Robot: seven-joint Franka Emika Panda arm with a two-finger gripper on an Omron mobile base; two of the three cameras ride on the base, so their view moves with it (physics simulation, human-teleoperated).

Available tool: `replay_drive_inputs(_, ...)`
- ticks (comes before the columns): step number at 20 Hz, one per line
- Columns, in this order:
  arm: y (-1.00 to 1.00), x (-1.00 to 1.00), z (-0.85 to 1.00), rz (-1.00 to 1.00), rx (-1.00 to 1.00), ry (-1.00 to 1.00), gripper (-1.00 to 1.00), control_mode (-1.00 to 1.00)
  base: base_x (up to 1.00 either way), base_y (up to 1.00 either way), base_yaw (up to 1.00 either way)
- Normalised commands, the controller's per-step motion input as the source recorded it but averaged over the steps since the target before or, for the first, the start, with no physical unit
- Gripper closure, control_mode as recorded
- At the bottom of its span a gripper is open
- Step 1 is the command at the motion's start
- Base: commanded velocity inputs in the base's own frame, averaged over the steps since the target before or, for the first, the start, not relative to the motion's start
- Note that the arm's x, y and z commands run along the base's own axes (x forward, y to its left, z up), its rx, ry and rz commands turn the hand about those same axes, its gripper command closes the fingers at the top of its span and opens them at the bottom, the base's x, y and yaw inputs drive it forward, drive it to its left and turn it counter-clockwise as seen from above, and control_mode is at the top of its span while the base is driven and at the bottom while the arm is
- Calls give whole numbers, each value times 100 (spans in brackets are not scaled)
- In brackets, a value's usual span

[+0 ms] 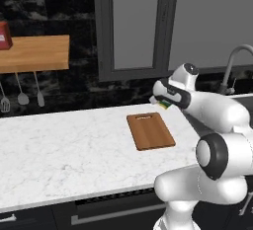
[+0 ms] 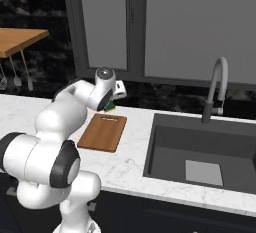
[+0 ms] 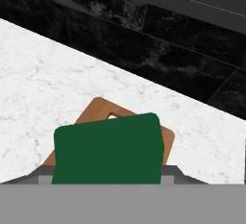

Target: Pick up the sponge from the counter and clean the cutting board by briefly scrubbing or pressing down on the cutting board. Once finished, release the sponge.

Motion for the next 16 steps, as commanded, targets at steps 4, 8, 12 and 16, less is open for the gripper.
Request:
replay_drive_inputs(4,55,16,-27,0,-5,1,100,-100,0,0,0)
replay_drive_inputs(8,47,18,-33,0,0,-1,100,-100,0,0,0)
replay_drive_inputs(12,40,20,-35,0,0,0,100,-100,0,0,0)
replay_drive_inputs(16,28,21,-29,0,0,0,100,-100,0,0,0)
